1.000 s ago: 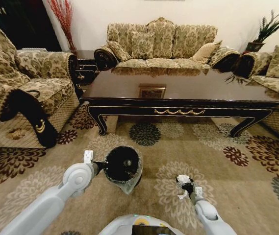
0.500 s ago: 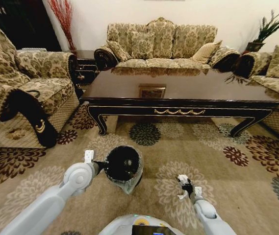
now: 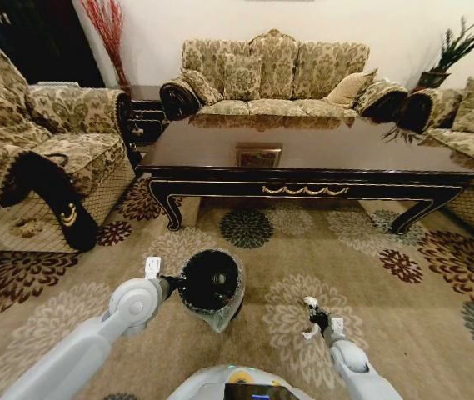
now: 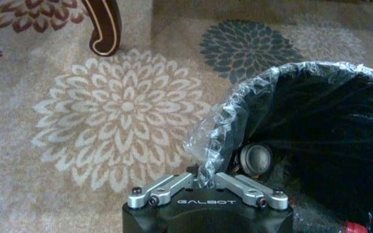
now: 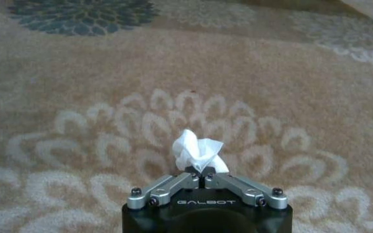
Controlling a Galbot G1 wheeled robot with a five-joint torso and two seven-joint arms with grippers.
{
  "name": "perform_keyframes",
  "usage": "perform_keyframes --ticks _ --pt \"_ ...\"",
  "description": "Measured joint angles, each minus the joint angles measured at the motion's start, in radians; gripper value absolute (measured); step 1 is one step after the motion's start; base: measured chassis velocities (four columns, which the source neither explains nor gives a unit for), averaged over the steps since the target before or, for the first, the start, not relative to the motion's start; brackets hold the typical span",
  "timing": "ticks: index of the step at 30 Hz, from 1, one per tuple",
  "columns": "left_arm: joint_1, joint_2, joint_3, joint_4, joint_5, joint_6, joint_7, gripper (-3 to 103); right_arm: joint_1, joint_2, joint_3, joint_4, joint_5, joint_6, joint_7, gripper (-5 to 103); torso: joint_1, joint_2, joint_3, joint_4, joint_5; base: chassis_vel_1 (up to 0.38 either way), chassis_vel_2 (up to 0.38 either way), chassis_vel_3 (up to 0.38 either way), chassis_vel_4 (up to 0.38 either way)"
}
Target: Move to the front of the table and pick up the trash from the floor, then place it into the trash bin.
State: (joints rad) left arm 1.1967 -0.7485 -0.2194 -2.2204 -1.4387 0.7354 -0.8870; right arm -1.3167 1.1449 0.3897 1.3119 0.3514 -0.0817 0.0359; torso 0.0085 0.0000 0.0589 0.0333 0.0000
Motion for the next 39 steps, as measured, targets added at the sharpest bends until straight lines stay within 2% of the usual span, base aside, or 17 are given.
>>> perform_keyframes --ticks 13,27,30,39 --pt "-0.019 -0.01 0.024 -0.001 0.003 0.0 -0.004 0 -0.069 -0.045 0.043 0.109 0.037 -0.002 0.001 0 0.0 0.0 0.0 -0.0001 0.0002 0.0 0.0 0.0 0.0" --pt "-0.063 -0.043 0.089 0.022 0.002 0.0 -0.008 0 -0.249 -0.121 0.129 0.506 0.126 -0.038 0.038 0 0.0 0.0 0.0 -0.0003 0.0 0.0 0.0 0.0 0.0" --pt "-0.059 -0.047 0.089 0.02 0.002 0.0 -0.017 0 -0.259 -0.138 0.129 0.553 0.134 -0.045 0.052 0 0.0 0.0 0.0 0.0003 0.0001 0.0 0.0 0.0 0.0" --pt "-0.095 -0.051 0.124 0.035 0.014 0.0 -0.027 0 -0.319 -0.194 0.139 0.757 0.129 -0.057 0.058 0 0.0 0.0 0.0 0.0001 0.0001 0.0 0.0 0.0 0.0"
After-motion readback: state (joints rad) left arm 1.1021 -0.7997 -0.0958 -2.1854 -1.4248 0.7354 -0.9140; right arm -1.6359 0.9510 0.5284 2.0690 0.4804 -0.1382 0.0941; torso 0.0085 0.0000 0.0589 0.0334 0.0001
